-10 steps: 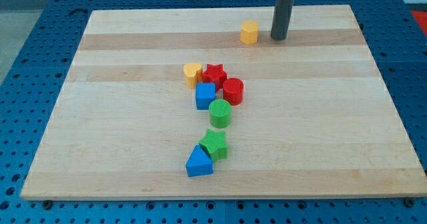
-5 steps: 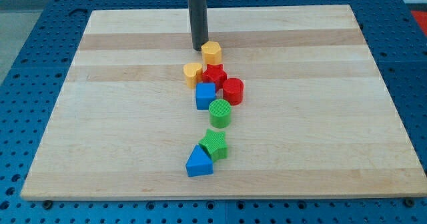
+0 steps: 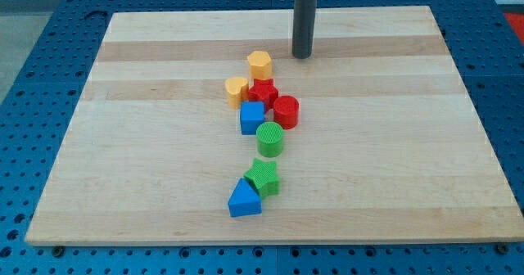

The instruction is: Move the yellow hexagon closer to the blue cube

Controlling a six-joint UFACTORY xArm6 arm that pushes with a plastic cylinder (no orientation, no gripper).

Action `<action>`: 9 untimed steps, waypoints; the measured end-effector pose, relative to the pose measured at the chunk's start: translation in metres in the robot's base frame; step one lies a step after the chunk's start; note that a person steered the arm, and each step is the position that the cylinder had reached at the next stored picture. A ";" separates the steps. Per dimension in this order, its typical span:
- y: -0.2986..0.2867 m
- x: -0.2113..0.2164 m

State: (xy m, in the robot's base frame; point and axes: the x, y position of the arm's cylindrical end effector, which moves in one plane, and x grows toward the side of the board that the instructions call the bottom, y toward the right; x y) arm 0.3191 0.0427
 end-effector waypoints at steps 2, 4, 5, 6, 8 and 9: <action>-0.109 0.022; -0.187 0.051; -0.187 0.070; -0.188 0.075; -0.264 0.080; -0.260 0.099</action>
State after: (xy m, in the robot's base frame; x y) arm 0.4176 -0.2170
